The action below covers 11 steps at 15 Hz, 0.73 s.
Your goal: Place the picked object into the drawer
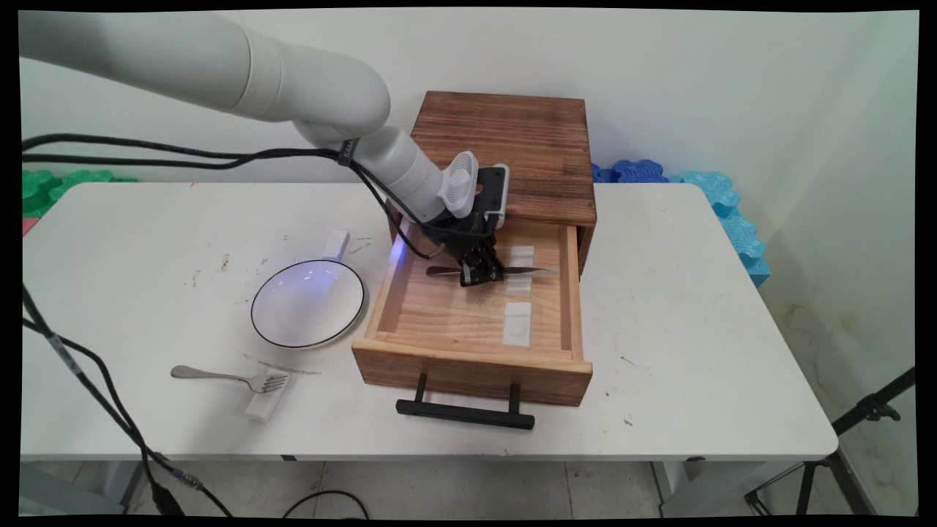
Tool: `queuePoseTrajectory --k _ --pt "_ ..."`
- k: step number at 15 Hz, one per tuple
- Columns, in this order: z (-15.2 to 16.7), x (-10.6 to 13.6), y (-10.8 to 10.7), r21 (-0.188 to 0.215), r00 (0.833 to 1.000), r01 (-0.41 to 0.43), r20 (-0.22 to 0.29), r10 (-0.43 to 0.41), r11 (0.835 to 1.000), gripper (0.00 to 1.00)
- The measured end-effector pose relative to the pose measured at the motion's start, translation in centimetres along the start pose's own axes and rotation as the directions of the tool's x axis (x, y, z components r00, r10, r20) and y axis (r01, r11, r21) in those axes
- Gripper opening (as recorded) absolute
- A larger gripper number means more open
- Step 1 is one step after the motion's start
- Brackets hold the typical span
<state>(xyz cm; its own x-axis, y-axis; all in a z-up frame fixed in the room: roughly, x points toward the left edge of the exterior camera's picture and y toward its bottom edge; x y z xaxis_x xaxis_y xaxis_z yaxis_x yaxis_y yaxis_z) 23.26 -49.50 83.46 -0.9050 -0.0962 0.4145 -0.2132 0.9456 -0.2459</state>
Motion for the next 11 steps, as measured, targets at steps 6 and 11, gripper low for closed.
queuePoseTrajectory --k 6,11 --pt "0.58 -0.25 0.19 -0.007 1.0 0.003 -0.008 -0.003 1.0 1.0" --pt "0.83 -0.4 0.29 -0.007 1.0 0.002 -0.019 -0.003 1.0 1.0"
